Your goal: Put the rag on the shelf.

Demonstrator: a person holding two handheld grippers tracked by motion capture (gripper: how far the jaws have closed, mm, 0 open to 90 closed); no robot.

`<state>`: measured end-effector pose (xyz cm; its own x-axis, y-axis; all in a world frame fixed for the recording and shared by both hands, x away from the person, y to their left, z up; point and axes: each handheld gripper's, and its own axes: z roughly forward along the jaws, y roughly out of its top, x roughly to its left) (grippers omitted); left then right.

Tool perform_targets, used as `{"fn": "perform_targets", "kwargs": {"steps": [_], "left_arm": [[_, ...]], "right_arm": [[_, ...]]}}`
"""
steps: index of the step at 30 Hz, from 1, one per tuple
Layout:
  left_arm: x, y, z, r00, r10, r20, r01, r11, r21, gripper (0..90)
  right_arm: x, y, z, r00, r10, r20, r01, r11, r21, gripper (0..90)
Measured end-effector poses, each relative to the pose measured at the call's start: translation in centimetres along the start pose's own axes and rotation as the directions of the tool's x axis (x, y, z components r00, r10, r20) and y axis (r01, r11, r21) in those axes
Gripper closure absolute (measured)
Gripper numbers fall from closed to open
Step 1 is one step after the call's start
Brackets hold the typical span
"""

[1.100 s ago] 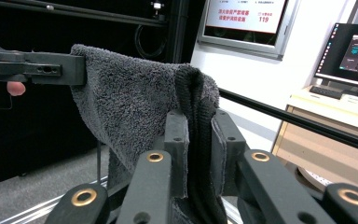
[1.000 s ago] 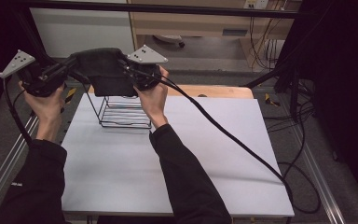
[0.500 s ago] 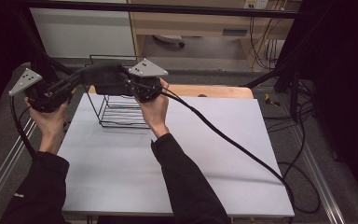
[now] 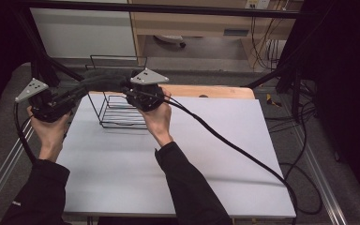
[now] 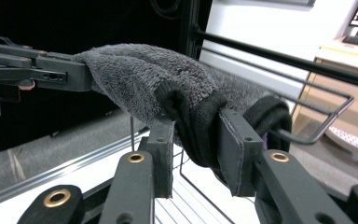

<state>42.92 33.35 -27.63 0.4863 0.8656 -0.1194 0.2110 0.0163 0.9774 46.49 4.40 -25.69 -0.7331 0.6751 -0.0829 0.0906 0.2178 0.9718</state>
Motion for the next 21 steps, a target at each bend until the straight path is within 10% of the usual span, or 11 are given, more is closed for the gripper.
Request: {"fn": "perform_targets", "kwargs": {"steps": [21], "left_arm": [[-0.3,-2.9,0.5,0.9968,0.064,-0.047,-0.055,0.9811,0.186,56.9]], "right_arm": [[0.0,-4.0,-0.1,0.9981,0.062,-0.004,-0.061,0.986,0.154,52.7]]}}
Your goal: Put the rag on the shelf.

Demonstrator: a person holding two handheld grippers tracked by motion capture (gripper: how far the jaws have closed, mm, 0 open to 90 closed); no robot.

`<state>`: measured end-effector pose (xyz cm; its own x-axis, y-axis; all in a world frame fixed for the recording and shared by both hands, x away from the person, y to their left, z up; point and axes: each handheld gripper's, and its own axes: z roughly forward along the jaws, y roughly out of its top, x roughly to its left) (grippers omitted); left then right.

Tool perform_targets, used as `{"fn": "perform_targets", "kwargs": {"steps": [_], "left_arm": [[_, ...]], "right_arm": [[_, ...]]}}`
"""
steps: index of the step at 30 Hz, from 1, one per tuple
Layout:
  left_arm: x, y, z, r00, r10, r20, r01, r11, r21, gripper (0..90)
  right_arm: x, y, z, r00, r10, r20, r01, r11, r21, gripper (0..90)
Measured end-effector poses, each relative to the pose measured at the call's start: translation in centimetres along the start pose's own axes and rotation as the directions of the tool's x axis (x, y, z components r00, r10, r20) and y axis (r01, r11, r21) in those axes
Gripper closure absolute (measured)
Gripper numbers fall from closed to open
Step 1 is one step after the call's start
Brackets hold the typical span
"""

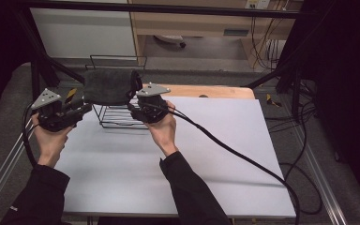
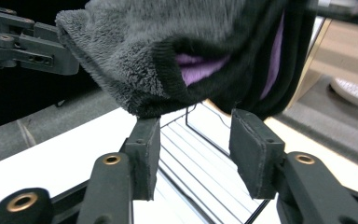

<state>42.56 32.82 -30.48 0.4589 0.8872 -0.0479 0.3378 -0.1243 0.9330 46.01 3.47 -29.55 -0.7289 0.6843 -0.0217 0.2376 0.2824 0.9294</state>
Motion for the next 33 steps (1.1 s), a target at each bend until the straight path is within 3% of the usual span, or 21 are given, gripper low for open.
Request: {"fn": "perform_targets", "kwargs": {"steps": [6,15,17,24,33], "left_arm": [[0.1,-1.9,1.0,0.9994,-0.028,0.018,0.027,0.9979,0.059,47.2],[-0.8,-4.3,2.2,0.9976,-0.026,0.064,0.016,0.9892,0.146,30.1],[-1.2,-4.7,2.4,0.9965,-0.021,0.081,0.008,0.9867,0.162,26.6],[-2.6,-5.8,2.9,0.9916,0.003,0.129,-0.028,0.9802,0.196,20.1],[-5.0,-7.0,3.1,0.9839,0.035,0.175,-0.074,0.9725,0.221,11.6]], "right_arm": [[-0.9,-2.1,0.5,0.9987,0.043,-0.029,-0.042,0.999,0.017,40.4],[-2.1,-4.1,-0.8,0.9961,0.058,-0.067,-0.056,0.998,0.035,13.4],[-2.5,-4.5,-1.4,0.9948,0.069,-0.075,-0.066,0.997,0.042,10.4],[-4.8,-6.5,-4.4,0.9928,0.113,-0.04,-0.11,0.991,0.074,5.9],[-7.8,-9.7,-9.4,0.9875,0.156,-0.02,-0.154,0.985,0.079,2.8]]}}
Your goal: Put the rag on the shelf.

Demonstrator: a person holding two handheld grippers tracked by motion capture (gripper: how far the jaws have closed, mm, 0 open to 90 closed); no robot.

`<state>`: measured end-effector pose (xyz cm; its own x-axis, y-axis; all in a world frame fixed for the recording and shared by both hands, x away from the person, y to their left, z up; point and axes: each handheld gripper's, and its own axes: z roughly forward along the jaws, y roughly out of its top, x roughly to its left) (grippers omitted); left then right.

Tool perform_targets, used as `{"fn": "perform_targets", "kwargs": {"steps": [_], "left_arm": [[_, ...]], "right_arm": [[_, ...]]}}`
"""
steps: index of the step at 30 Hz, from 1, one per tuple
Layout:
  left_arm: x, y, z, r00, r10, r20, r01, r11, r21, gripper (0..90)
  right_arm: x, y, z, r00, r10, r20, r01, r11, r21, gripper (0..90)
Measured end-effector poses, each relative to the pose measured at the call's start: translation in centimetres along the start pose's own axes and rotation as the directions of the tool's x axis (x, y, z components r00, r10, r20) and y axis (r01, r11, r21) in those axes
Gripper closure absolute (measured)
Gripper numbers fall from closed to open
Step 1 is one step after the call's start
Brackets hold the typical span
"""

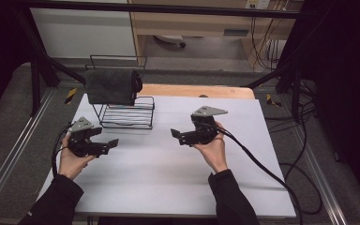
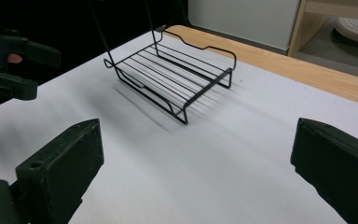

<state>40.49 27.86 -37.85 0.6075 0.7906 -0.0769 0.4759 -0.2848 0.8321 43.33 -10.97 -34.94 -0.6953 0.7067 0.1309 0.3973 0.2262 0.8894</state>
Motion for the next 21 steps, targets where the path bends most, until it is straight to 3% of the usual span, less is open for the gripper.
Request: {"fn": "perform_targets", "kwargs": {"steps": [12,21], "left_arm": [[-2.2,-2.3,0.5,0.9985,0.014,0.054,-0.015,0.9997,0.019,10.4],[-3.0,-4.5,0.6,0.9961,0.051,0.071,-0.055,0.9974,0.046,10.4]], "right_arm": [[-2.6,-5.3,-4.5,0.9998,0.018,0.005,-0.018,0.999,0.032,0.9],[-4.5,-9.6,-7.0,0.9987,0.046,0.022,-0.047,0.996,0.073,0.6]]}}
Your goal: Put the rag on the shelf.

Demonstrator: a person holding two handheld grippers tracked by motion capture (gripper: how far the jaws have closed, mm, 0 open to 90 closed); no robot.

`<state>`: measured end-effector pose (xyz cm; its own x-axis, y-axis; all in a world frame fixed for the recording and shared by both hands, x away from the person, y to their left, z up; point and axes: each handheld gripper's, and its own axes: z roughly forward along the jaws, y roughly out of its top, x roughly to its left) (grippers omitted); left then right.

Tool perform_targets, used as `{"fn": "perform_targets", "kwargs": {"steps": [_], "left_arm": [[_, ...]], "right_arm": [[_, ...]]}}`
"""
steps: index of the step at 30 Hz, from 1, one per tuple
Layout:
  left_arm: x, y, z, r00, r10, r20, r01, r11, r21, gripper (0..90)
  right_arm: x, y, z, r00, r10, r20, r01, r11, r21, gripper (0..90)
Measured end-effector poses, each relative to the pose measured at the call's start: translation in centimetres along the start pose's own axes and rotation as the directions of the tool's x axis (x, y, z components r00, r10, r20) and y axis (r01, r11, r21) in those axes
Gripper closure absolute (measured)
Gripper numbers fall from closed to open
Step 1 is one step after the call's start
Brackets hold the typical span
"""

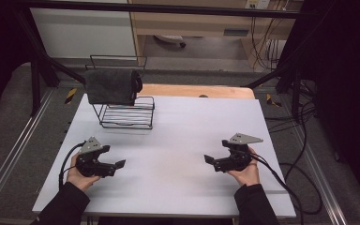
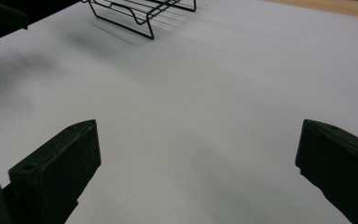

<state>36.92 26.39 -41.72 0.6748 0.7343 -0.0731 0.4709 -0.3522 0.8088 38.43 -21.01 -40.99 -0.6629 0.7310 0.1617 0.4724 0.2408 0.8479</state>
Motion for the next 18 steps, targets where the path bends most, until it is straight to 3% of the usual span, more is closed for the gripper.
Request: {"fn": "perform_targets", "kwargs": {"steps": [10,18], "left_arm": [[0.2,-0.9,0.4,1.0,0.005,0.006,-0.005,0.9998,0.02,10.4],[0.2,-1.6,0.6,0.9999,0.017,0.003,-0.017,0.9994,0.029,11.0]], "right_arm": [[-2.6,-3.8,-2.5,0.9987,0.049,0.016,-0.049,0.999,-0.001,0.6],[-3.7,-6.4,-4.2,0.997,0.071,0.032,-0.071,0.997,-0.001,0.5]]}}
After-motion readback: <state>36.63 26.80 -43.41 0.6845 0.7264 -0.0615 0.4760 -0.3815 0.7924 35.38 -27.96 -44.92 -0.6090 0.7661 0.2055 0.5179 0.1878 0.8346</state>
